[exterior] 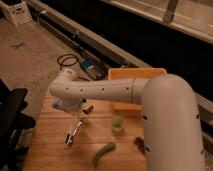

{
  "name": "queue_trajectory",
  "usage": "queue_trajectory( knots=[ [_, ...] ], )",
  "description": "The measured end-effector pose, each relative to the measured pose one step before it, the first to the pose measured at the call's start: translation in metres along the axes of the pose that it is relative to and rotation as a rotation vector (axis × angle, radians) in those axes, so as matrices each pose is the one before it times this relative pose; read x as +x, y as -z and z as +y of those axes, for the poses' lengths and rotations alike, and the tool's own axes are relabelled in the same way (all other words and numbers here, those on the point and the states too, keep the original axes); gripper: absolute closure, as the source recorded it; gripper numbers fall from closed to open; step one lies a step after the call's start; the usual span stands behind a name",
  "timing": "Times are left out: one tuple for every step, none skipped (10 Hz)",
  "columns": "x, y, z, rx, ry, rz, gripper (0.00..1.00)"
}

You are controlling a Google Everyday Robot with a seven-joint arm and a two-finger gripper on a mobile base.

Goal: Place brush in paper cup

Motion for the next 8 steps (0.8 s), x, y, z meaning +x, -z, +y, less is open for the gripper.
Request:
queue_trajectory(
  knots=[
    [0.01219, 0.00709, 0.0165, -0.01336, -0.04316, 0.01296, 1.0],
    [0.01302, 0.00747, 0.0162, -0.01264, -0.04742, 0.01279, 1.0],
    [0.01174, 0.00599, 0.01491, -0.00664, -0.05257, 0.00673, 1.0],
    [0.01367, 0.00561, 0.01676, -0.00647, -0.06122, 0.00933, 1.0],
    [0.01265, 0.00423, 0.01558, -0.00553, -0.05932, 0.00652, 1.0],
    [0.01321, 0.00393, 0.01612, -0.00957, -0.05886, 0.0079, 1.0],
    [0.01466, 0.00382, 0.0174, -0.01662, -0.05908, 0.00799, 1.0],
    [0.01028, 0.00133, 0.01126, -0.01281, -0.03623, 0.00482, 1.0]
  ],
)
